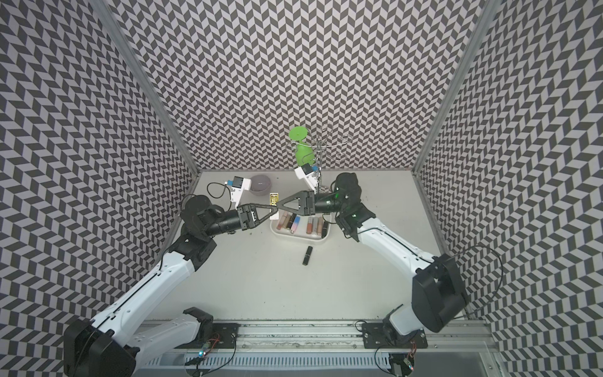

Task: Put the lipstick into the storage box
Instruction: Pick up the lipstick at the center of the board.

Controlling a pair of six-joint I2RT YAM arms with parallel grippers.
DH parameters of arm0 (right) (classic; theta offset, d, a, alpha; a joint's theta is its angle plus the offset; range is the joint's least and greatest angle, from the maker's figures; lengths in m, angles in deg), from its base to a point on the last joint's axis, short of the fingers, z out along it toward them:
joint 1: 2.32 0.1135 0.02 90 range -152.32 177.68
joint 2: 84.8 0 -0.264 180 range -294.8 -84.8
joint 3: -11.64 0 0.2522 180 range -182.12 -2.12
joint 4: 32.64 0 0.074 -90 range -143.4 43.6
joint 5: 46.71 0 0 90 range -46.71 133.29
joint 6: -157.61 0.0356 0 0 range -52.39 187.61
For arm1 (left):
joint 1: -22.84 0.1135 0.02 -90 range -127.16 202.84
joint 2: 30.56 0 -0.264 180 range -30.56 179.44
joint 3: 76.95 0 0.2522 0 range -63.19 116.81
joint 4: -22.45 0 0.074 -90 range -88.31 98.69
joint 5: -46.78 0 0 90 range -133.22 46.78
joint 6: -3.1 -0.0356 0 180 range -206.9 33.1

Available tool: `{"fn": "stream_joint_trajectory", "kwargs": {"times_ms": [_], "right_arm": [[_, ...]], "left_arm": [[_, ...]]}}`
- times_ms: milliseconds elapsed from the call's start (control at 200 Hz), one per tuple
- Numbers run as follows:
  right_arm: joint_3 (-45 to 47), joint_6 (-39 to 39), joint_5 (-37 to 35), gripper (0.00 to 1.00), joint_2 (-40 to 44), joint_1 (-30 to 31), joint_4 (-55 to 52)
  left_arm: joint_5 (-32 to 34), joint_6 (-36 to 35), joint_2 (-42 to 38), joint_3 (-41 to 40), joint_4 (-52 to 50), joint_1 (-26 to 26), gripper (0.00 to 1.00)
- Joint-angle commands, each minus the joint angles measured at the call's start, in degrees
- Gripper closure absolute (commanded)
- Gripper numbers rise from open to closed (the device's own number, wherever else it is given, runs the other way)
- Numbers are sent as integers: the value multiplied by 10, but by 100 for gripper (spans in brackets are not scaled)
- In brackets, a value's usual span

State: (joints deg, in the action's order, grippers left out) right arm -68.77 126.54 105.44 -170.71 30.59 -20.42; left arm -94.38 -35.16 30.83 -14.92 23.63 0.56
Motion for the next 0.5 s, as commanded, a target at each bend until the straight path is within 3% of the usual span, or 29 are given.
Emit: {"fn": "stream_joint_trajectory", "kwargs": {"times_ms": [0,225,411,496], "right_arm": [[-19,-16,-10,48,-15,22,5],[-44,-78,-53,46,-15,22,-98],[-45,-84,-79,47,-11,22,-111],[-59,-116,-120,47,-11,22,-170]], "left_arm": [[-45,-6,11,7,13,-23,75],[-47,-15,15,12,2,-22,76],[-50,-20,13,13,-5,-23,76],[-45,-31,10,18,-24,-23,76]]}}
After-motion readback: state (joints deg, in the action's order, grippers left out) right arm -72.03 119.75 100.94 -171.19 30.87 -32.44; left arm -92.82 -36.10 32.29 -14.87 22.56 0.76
